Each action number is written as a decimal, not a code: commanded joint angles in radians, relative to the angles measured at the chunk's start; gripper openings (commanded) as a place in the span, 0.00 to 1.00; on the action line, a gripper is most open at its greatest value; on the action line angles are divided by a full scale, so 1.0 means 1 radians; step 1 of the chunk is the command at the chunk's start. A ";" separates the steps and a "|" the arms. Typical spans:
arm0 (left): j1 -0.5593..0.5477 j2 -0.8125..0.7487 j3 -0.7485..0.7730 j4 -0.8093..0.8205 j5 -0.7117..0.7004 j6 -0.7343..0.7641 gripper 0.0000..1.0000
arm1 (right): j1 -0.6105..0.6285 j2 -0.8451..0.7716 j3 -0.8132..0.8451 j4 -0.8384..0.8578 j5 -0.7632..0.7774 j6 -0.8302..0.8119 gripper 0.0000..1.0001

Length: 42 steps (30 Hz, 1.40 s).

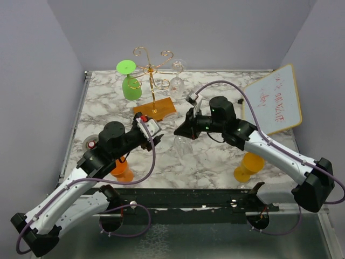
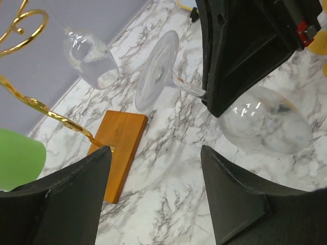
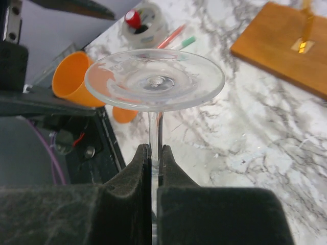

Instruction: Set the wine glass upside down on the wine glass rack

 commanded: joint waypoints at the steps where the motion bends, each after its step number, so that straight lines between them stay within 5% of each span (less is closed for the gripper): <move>1: -0.001 -0.070 0.009 0.077 -0.051 -0.259 0.75 | -0.002 -0.075 -0.040 0.171 0.263 0.094 0.01; 7: -0.001 -0.251 0.050 0.103 -0.132 -0.458 0.98 | -0.002 -0.121 -0.091 0.345 0.492 0.155 0.01; 14: -0.001 -0.291 0.173 -0.036 -0.480 -0.568 0.99 | -0.003 -0.043 -0.062 0.543 0.620 0.112 0.01; 20: -0.001 -0.277 0.217 -0.089 -0.510 -0.595 0.99 | -0.005 0.074 0.019 0.633 0.636 0.028 0.01; 24: 0.000 -0.238 0.256 -0.143 -0.666 -0.863 0.99 | -0.007 0.142 0.056 0.678 0.649 -0.014 0.00; 29: 0.000 -0.168 0.308 -0.182 -0.598 -0.983 0.99 | -0.008 0.199 0.069 0.762 0.612 -0.082 0.00; 42: -0.001 -0.067 0.352 -0.188 -0.580 -0.982 0.99 | -0.010 0.323 0.148 0.796 0.547 -0.111 0.01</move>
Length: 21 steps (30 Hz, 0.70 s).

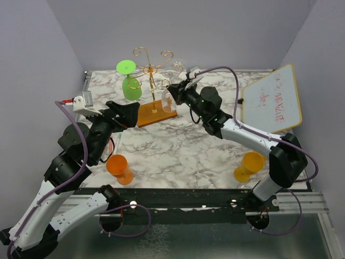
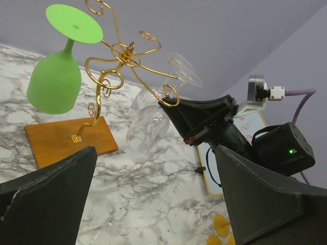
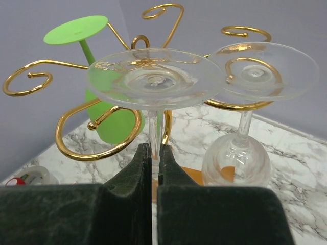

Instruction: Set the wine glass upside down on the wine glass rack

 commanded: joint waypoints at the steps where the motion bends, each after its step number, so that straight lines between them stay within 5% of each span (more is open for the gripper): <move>1: -0.001 0.012 0.021 -0.008 0.004 -0.007 0.99 | -0.004 0.041 0.054 0.087 -0.046 -0.016 0.00; 21: -0.001 0.022 0.013 -0.005 -0.008 0.006 0.99 | -0.008 0.128 0.119 0.064 -0.297 -0.059 0.00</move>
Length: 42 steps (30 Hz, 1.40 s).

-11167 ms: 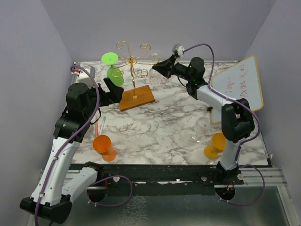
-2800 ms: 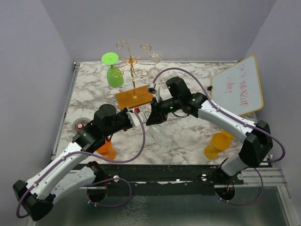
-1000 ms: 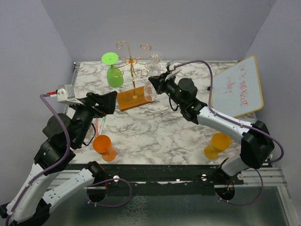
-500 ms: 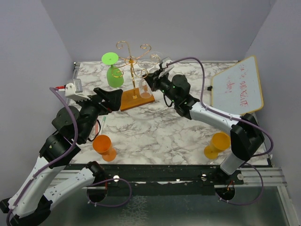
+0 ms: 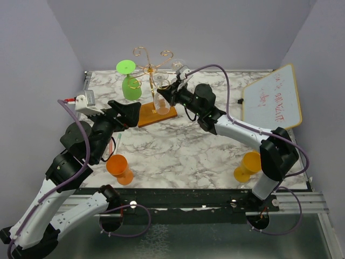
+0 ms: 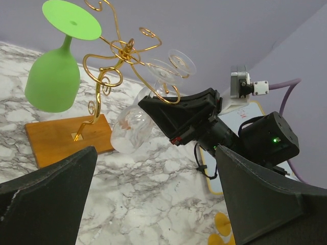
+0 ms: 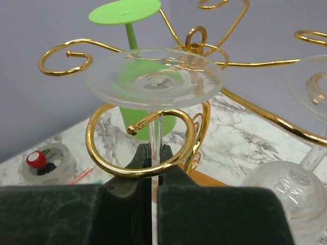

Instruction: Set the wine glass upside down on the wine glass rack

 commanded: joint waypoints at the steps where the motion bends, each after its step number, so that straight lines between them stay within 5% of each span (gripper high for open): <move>1: -0.002 0.004 0.013 -0.004 -0.009 0.009 0.99 | -0.004 0.015 0.039 0.035 -0.097 -0.025 0.00; 13: -0.001 -0.003 -0.002 -0.004 -0.012 0.011 0.99 | -0.006 -0.045 -0.048 0.093 -0.225 -0.031 0.01; 34: -0.001 0.010 -0.041 -0.004 -0.002 0.010 0.99 | -0.006 -0.109 -0.128 0.132 0.047 0.028 0.01; 42: 0.000 0.029 -0.105 -0.004 0.030 -0.004 0.99 | -0.006 -0.061 -0.082 0.071 0.032 0.043 0.04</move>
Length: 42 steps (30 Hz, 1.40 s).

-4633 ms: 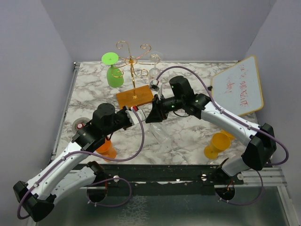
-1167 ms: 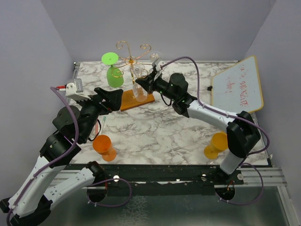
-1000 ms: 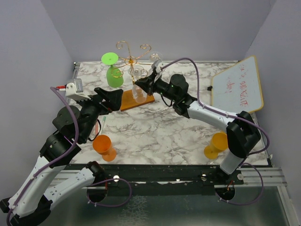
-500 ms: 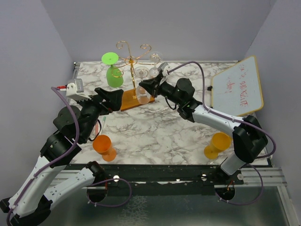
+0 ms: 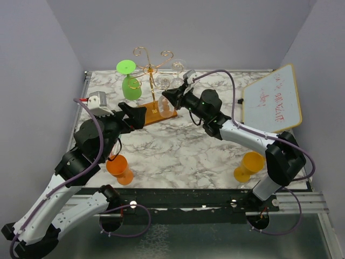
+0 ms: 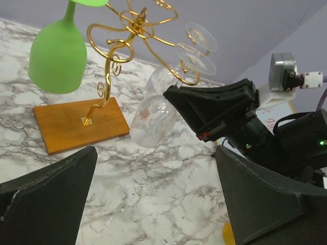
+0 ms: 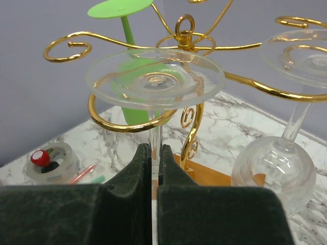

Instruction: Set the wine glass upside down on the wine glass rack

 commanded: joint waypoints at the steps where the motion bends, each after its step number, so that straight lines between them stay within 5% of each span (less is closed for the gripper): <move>1: -0.002 0.013 -0.052 -0.006 0.029 -0.011 0.99 | 0.004 0.029 0.051 -0.005 0.011 0.019 0.05; 6: -0.001 0.002 -0.086 -0.006 0.035 0.006 0.99 | 0.004 0.053 0.099 -0.098 -0.017 0.030 0.11; 11: -0.002 0.040 -0.093 -0.024 0.065 0.054 0.99 | 0.004 0.035 0.071 -0.092 -0.031 0.053 0.39; 16: -0.001 0.082 -0.085 -0.043 0.079 0.094 0.99 | 0.004 -0.013 0.024 -0.074 -0.020 0.086 0.52; 29: -0.001 0.115 -0.064 -0.128 0.103 0.159 0.99 | 0.004 -0.241 -0.136 -0.180 0.130 0.159 0.64; 34: 0.000 0.135 -0.059 -0.149 0.204 0.142 0.99 | 0.004 -0.423 -0.163 -0.442 0.315 0.190 0.65; 42: -0.001 0.211 -0.065 -0.158 0.278 0.105 0.99 | 0.004 -0.585 0.075 -1.249 0.788 0.360 0.71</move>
